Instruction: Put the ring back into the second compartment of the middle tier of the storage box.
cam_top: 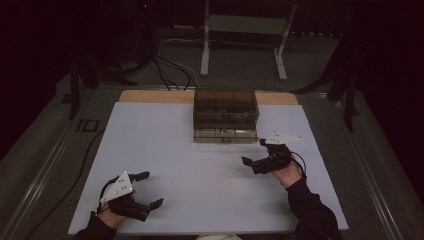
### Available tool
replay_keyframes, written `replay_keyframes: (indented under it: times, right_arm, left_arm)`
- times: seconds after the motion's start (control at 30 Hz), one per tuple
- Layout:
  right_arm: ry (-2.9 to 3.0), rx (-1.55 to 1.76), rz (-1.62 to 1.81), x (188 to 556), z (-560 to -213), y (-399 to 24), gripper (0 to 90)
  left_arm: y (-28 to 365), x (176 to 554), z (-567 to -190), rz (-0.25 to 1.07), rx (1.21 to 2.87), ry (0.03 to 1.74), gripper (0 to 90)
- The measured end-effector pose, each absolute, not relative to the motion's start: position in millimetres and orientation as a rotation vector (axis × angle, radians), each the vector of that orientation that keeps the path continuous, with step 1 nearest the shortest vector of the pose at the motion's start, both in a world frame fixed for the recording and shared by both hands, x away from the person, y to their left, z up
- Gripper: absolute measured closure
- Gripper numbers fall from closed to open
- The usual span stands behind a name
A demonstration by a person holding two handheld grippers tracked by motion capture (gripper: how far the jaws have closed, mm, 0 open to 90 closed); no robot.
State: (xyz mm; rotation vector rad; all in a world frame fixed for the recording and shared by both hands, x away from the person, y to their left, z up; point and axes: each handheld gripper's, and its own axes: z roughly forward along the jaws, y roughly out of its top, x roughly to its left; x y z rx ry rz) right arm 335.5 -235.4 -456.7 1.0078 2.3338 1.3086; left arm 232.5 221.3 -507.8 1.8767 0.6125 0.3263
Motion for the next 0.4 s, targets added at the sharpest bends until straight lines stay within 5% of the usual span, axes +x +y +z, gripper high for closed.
replay_keyframes:
  times: [0.4]
  right_arm:
    - [2.281, 1.082, 1.334, 296.4, -482.2, -275.4, 0.0]
  left_arm:
    - [220.3, 232.4, -507.5, 0.327, 1.876, 0.614, 0.9]
